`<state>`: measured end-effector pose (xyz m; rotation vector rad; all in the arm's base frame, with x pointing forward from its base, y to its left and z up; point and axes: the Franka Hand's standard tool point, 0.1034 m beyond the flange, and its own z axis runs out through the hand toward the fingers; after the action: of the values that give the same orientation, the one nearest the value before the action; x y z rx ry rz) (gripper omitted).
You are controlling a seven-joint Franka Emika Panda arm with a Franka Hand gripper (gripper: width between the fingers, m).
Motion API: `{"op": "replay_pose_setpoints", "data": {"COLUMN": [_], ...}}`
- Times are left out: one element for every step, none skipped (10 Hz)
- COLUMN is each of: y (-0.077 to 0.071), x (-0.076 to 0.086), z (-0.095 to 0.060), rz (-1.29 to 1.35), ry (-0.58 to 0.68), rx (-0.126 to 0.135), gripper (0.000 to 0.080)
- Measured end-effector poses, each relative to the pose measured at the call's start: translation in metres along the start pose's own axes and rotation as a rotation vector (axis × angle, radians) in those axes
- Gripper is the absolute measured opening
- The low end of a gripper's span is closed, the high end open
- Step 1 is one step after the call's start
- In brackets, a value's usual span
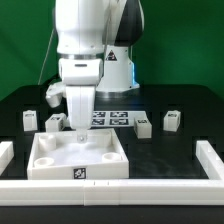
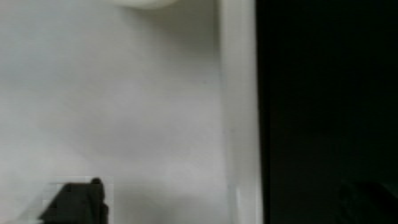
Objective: Assemble one leg
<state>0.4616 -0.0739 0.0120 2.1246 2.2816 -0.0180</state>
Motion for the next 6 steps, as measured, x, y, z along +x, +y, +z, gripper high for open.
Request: {"op": "replay_pose_setpoints", "data": {"y": [0.001, 0.002, 0.004, 0.007, 0.008, 0.007], "x": [-0.002, -0.002, 0.002, 0.008, 0.012, 0.011], "z": [0.002, 0.001, -0.002, -0.005, -0.006, -0.005], "rz": [0.002, 0.01, 0.031, 0.042, 0.044, 0.046], "ry": [0.0, -0.001, -0.001, 0.0, 0.001, 0.001], "rx": [0.002, 0.0, -0.006, -0.013, -0.015, -0.012], "gripper": [0.065, 0.065, 0.0623, 0.0623, 0.0449, 0.0264]}}
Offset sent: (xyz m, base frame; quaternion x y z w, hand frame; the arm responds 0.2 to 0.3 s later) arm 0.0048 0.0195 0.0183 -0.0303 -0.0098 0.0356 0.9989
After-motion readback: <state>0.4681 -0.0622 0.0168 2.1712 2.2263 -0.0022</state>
